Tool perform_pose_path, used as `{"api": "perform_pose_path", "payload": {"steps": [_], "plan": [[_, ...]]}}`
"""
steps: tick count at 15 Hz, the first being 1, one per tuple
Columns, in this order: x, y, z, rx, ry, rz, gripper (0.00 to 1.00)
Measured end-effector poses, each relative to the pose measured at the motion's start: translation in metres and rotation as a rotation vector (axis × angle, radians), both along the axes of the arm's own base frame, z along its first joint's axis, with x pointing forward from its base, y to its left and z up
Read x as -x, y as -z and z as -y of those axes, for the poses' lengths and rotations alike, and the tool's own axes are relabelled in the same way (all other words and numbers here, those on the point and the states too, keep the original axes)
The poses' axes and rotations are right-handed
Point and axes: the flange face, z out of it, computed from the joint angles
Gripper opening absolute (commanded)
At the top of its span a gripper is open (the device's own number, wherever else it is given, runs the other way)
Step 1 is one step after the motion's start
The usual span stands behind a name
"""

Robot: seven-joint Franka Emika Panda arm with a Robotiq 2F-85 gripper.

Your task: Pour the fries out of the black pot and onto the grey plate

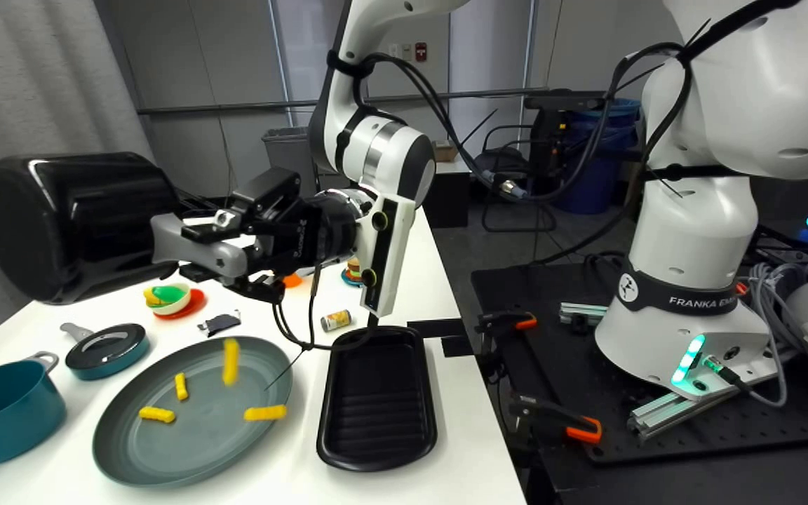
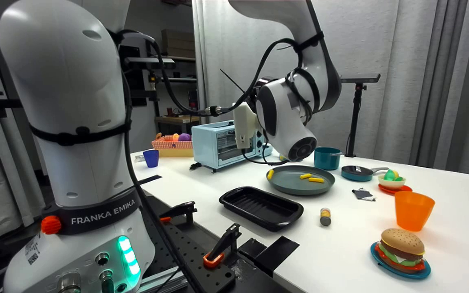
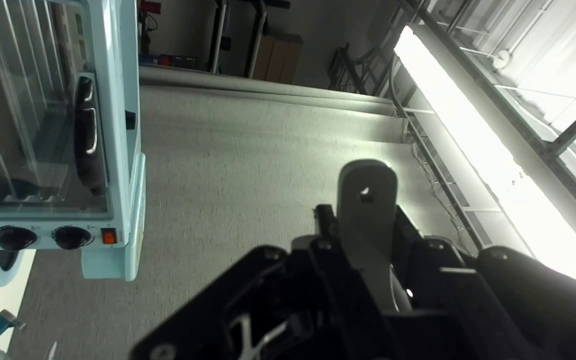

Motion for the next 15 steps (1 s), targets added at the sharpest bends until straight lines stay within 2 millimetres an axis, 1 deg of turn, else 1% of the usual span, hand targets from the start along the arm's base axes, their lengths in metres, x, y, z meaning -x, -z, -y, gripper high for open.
{"api": "perform_pose_path", "payload": {"steps": [12, 15], "plan": [[0.0, 0.007, -0.004, -0.019, 0.005, -0.024, 0.07], [0.0, 0.014, -0.006, 0.037, 0.004, -0.051, 0.07]]}}
